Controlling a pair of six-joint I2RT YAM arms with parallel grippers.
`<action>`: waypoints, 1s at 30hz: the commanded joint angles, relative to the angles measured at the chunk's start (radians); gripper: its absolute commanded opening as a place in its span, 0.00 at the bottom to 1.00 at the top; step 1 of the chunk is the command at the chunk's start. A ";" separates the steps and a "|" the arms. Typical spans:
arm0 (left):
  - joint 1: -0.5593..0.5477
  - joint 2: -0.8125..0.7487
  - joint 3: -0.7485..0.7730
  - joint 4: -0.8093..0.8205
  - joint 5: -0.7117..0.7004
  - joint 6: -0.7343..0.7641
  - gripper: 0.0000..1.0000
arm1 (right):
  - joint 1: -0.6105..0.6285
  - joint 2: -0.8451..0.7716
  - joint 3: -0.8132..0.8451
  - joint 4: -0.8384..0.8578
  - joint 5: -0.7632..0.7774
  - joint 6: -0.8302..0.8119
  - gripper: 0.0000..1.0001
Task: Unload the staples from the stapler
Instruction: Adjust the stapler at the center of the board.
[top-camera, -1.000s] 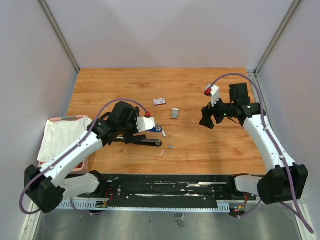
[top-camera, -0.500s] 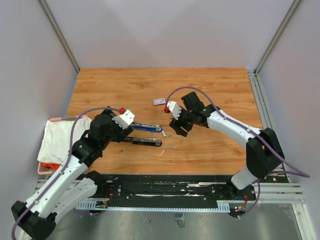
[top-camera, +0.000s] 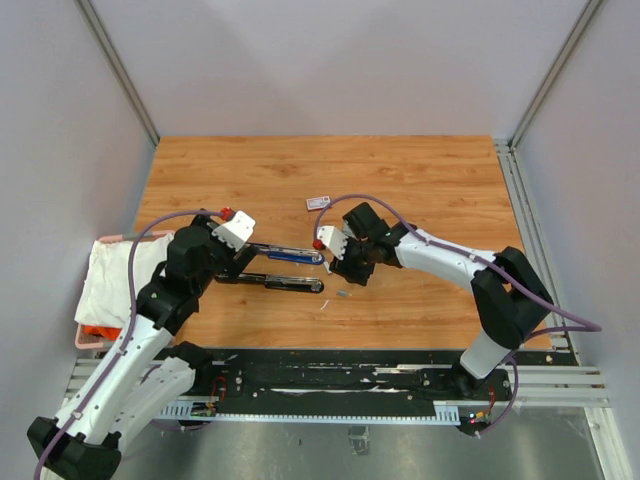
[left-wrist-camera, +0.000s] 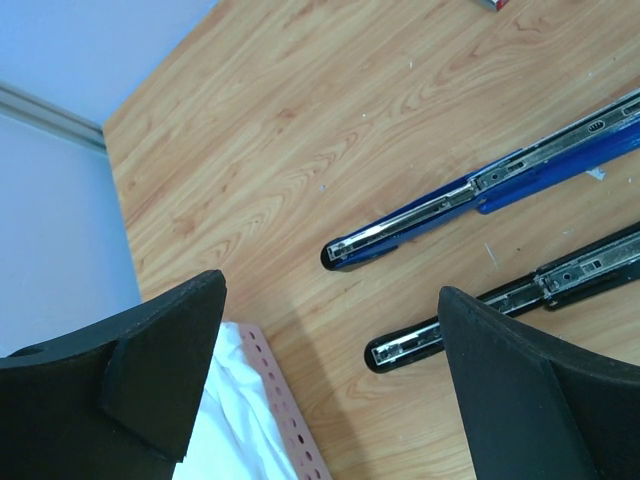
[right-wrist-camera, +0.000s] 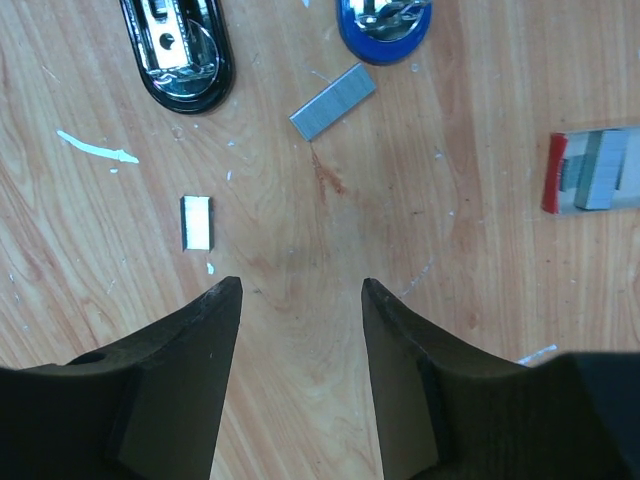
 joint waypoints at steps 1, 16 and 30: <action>0.024 -0.025 -0.034 0.032 0.022 -0.031 0.98 | 0.045 0.037 0.013 0.012 0.006 0.001 0.53; 0.045 -0.032 -0.065 0.062 0.014 -0.071 0.98 | 0.105 0.080 0.035 0.004 0.068 -0.026 0.50; 0.049 0.081 0.066 -0.046 0.010 -0.058 0.98 | 0.068 -0.014 0.076 -0.081 0.093 -0.047 0.56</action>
